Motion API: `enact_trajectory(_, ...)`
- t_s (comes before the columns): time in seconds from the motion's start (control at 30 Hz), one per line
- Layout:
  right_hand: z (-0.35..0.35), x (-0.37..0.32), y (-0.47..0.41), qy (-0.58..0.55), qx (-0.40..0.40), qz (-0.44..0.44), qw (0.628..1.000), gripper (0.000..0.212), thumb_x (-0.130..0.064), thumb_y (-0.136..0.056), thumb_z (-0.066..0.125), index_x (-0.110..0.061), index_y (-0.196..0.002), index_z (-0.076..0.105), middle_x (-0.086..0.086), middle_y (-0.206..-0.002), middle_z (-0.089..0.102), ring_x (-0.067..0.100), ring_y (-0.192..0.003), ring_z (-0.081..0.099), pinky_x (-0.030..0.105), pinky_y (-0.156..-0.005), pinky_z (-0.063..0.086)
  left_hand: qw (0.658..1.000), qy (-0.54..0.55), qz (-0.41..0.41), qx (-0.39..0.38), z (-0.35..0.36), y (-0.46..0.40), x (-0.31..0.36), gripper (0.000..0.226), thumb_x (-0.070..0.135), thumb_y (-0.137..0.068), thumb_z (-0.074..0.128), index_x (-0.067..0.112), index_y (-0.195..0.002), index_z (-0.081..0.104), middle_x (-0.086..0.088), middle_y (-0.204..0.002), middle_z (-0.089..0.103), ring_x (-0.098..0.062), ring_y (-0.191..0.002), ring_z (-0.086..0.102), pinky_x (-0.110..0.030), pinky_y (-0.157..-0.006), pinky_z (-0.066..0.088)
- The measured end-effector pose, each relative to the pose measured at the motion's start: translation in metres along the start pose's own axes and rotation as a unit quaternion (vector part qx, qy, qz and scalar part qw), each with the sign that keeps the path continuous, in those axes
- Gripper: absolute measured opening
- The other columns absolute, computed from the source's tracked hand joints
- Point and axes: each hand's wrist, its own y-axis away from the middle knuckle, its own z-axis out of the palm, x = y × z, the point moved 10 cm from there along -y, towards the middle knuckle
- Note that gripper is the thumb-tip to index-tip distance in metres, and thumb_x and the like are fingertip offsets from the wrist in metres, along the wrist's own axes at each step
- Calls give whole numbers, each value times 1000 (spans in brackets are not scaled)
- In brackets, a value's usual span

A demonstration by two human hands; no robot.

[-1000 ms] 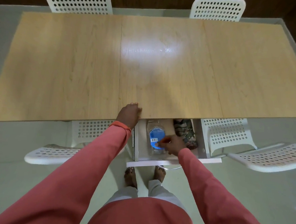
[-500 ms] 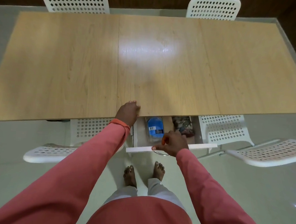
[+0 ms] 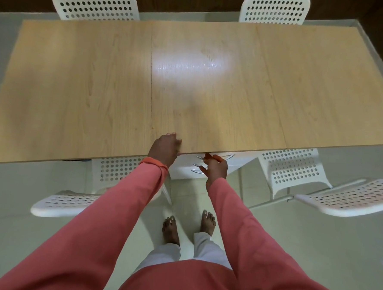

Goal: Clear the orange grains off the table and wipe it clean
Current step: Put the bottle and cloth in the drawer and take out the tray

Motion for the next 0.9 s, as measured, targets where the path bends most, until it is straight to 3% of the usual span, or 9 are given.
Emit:
enact_trajectory(0.1, 7, 1, -8, -63, -52, 15, 997, 40, 13, -88, 50, -9, -121, 55, 11, -112, 72, 22, -99, 67, 37, -84, 60, 1000, 5, -5, 3, -1, 0, 0, 41, 12, -91, 61, 2, -131, 53, -18, -131, 57, -33, -126, 50, -42, -100, 44)
enact_trajectory(0.23, -12, 17, -25, -22, -54, 25, 998, 34, 13, -87, 44, -7, -108, 62, 14, -106, 75, 26, -99, 71, 42, -86, 60, 1000, 11, -14, 3, -1, 0, -2, 44, 12, -90, 62, 3, -132, 52, -18, -132, 56, -33, -122, 52, -40, -99, 45)
enact_trajectory(0.33, -25, 33, -48, 87, -15, 20, 996, 32, 8, -85, 46, -12, -87, 72, 17, -104, 75, 26, -89, 70, 39, -81, 61, 1000, 11, -20, -2, 3, -4, -4, 44, 14, -90, 63, 7, -131, 54, -18, -134, 54, -32, -122, 53, -38, -98, 45)
enact_trajectory(0.4, -26, 36, -59, 220, -13, -7, 975, 37, 1, -86, 46, -23, -89, 74, 12, -114, 73, 26, -94, 67, 34, -85, 57, 1000, -1, -12, -5, 6, -7, -4, 41, 14, -91, 61, 9, -131, 55, -16, -137, 51, -31, -124, 51, -38, -99, 44)
enact_trajectory(0.53, 1, 38, -80, 525, -90, -86, 842, 57, -6, -93, 46, -21, -147, 47, 9, -142, 55, 27, -126, 54, 25, -95, 44, 1000, -13, -8, 6, 10, -11, -6, 42, 10, -93, 56, 6, -134, 52, -21, -140, 47, -34, -127, 48, -43, -102, 43)
enact_trajectory(0.6, 17, 47, -95, 637, -134, -111, 751, 69, -9, -93, 48, -18, -158, 25, 6, -162, 28, 24, -148, 30, 33, -115, 34, 1000, -14, -2, 9, 13, -13, -8, 43, 11, -92, 57, 9, -135, 53, -18, -143, 46, -31, -129, 47, -43, -103, 42)
enact_trajectory(0.7, 27, 65, -115, 753, -162, -110, 629, 73, -15, -93, 49, -15, -159, 16, -1, -166, 13, 20, -154, 5, 44, -118, 31, 1000, 0, -1, 5, 20, -18, -13, 46, 10, -91, 57, 15, -137, 53, -11, -150, 41, -28, -135, 42, -42, -106, 41)
enact_trajectory(0.77, 28, 68, -121, 782, -147, -123, 593, 69, -17, -90, 53, -17, -153, 26, -2, -159, 23, 19, -151, 12, 47, -112, 38, 1000, 6, -2, 5, 23, -19, -16, 47, 8, -90, 58, 16, -137, 53, -9, -151, 40, -27, -135, 42, -42, -106, 40)
enact_trajectory(0.9, 31, 63, -126, 793, -142, -134, 577, 60, -17, -86, 58, -19, -143, 40, 0, -146, 39, 19, -141, 33, 44, -104, 42, 1000, 10, 0, 11, 22, -19, -16, 48, 6, -90, 57, 16, -137, 53, -9, -152, 38, -27, -136, 41, -41, -106, 40)
